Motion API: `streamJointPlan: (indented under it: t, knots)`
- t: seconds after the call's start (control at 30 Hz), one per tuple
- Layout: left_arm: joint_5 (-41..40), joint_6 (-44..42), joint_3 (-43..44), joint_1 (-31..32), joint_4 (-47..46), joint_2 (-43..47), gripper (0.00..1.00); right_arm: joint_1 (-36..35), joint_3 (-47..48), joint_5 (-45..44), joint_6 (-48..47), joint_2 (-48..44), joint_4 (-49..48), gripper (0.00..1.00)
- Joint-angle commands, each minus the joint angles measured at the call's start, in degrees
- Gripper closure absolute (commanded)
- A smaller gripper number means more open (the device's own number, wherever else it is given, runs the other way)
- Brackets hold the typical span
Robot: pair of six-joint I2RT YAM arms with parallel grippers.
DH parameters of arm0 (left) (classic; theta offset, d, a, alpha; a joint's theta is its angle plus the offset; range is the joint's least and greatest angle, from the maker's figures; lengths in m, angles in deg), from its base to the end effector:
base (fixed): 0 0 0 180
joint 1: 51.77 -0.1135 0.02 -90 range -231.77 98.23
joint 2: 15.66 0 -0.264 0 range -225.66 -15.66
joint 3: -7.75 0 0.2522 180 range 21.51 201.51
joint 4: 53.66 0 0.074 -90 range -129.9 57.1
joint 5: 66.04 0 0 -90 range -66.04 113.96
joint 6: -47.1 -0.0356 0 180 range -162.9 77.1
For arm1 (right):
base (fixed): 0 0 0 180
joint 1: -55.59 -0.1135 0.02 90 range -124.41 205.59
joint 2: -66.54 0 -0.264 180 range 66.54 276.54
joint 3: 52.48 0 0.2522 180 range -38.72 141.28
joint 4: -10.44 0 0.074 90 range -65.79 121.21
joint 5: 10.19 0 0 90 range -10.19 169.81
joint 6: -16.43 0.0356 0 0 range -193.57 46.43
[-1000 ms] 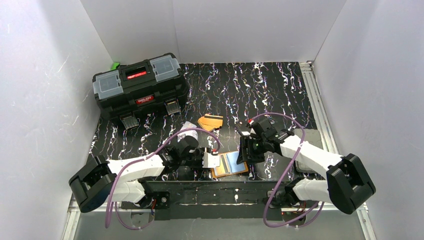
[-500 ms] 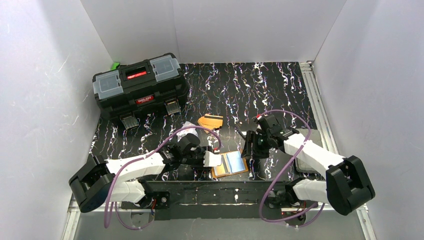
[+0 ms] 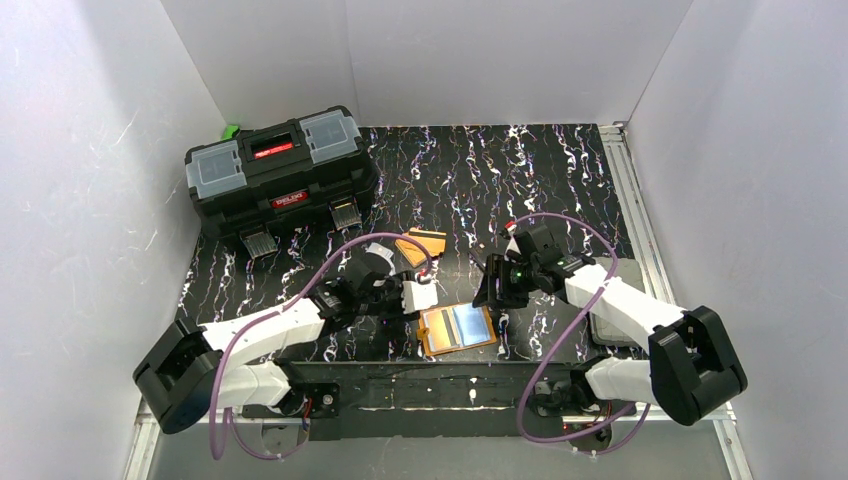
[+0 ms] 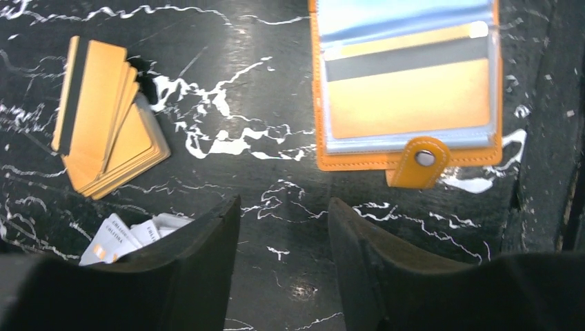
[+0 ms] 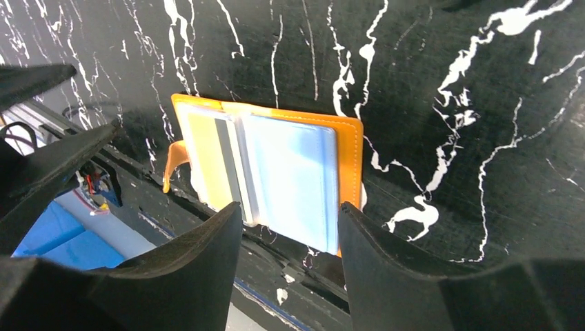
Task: Put the credit cards into the card holder
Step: Turn over the card slot in the card holder.
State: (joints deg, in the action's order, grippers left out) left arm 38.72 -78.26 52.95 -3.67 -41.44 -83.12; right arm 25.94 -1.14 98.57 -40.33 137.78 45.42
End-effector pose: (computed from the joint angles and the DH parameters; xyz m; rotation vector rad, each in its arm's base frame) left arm 0.1546 -0.1859 0.2004 1.5572 1.5233 -0.4067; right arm 0.1979 0.1258 0.1895 -0.0558 2.6715 0.8166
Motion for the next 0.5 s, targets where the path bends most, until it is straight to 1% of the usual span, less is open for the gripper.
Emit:
streamJointPlan:
  t: [0.0,0.1,0.17,0.23,0.3,0.33,0.4,0.47]
  knots:
    - [-3.05,1.66,0.44,-1.46,-1.38,2.51,0.46,-0.32,2.97,1.16,-0.94,1.45,-2.78,0.39]
    - [-2.31,0.46,0.76,-1.77,0.18,3.56,0.43,-0.32,5.45,1.05,-1.50,4.85,-1.01,0.39]
    - [-0.67,-0.75,0.64,-1.75,-0.56,4.10,0.38,0.08,6.10,-0.39,-2.15,5.60,-0.34,0.38]
    - [-0.61,-1.37,1.81,-1.75,-1.72,2.64,0.34,2.64,7.84,-2.51,-3.19,5.98,0.28,0.38]
    - [-1.88,-0.79,4.06,-1.77,-1.87,0.17,0.31,6.30,11.50,-1.80,-3.36,7.24,1.06,0.38]
    - [-2.98,-0.35,4.84,-1.77,-2.49,-0.84,0.28,7.26,13.29,-1.61,-3.65,7.97,1.63,0.38]
    - [-2.43,-0.68,6.14,-2.23,-2.31,-1.60,0.26,7.84,15.70,-1.60,-4.90,9.26,3.43,0.37]
    - [-0.40,-1.60,6.22,-2.24,-2.21,-1.42,0.24,7.77,15.33,-1.17,-5.44,9.50,4.56,0.37]
